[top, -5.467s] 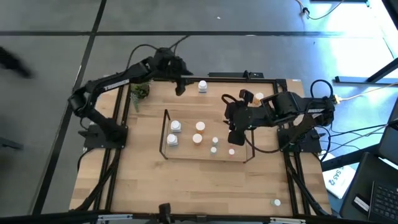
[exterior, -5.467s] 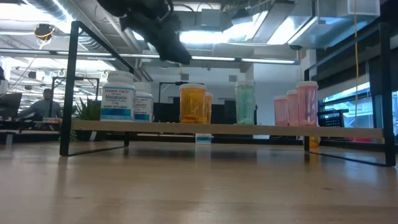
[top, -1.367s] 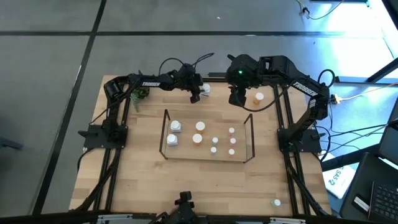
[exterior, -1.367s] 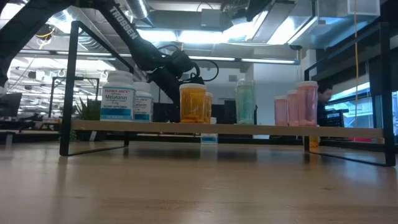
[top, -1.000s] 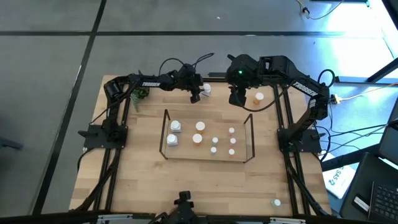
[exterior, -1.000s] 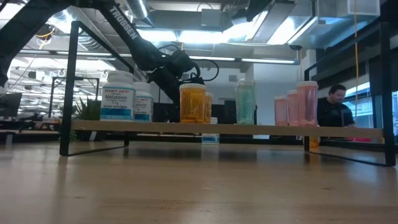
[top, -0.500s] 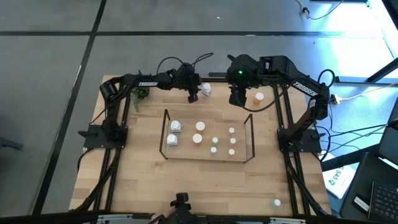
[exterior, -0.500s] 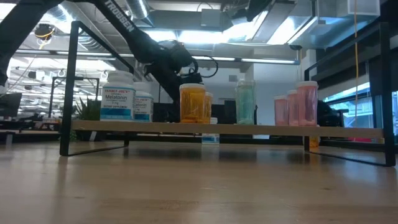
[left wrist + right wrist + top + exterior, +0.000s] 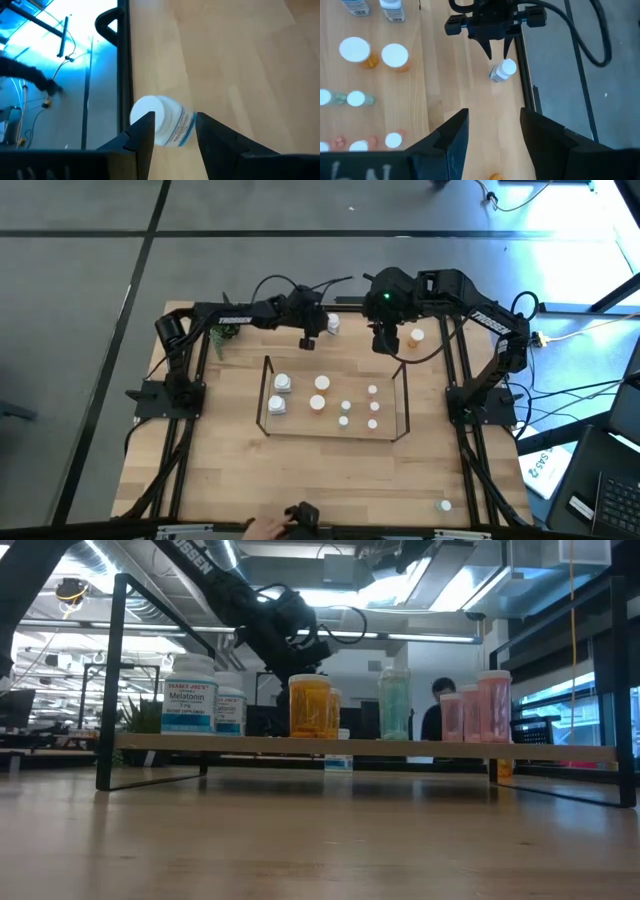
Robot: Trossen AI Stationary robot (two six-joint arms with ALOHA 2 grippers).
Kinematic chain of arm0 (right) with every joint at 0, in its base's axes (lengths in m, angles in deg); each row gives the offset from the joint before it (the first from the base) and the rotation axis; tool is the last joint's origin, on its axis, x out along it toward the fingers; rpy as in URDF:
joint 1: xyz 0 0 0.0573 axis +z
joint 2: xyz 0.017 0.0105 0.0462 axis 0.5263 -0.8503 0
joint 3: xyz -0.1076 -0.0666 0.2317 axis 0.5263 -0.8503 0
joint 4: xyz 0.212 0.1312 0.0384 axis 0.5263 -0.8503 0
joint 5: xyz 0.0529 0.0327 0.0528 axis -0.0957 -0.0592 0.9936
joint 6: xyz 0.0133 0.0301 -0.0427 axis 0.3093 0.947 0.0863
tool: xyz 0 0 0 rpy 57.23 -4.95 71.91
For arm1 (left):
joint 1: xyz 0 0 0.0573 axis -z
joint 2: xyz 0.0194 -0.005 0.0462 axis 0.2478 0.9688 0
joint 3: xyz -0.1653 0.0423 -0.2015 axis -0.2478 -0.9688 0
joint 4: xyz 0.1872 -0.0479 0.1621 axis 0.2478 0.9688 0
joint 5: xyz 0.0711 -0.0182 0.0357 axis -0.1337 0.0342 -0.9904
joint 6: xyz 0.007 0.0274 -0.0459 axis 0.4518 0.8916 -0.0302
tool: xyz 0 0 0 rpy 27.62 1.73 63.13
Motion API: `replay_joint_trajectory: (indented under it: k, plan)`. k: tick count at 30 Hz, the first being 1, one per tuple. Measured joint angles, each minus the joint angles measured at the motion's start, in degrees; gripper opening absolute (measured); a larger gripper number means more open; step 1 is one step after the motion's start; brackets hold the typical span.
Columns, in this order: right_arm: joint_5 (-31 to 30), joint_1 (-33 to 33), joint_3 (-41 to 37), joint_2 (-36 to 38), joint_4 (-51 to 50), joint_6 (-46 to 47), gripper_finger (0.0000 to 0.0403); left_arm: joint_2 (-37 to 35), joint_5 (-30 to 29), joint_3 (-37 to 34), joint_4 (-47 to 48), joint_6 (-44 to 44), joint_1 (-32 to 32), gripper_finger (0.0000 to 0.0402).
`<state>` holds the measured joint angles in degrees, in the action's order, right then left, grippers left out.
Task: Pick and place medicine bottles onto shelf by color
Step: Put the white pill bottle on the shelf aligned with the other white pill bottle
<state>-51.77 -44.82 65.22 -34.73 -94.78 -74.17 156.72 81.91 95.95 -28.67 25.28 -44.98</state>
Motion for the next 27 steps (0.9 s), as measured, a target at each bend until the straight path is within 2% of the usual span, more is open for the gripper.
replay_joint_trajectory:
  k: [27]
  plan:
    - [-0.11,0.00,0.00,0.02,3.22,0.26,0.0180,0.09,-0.04,0.00,0.04,-1.51,0.44,0.0135]
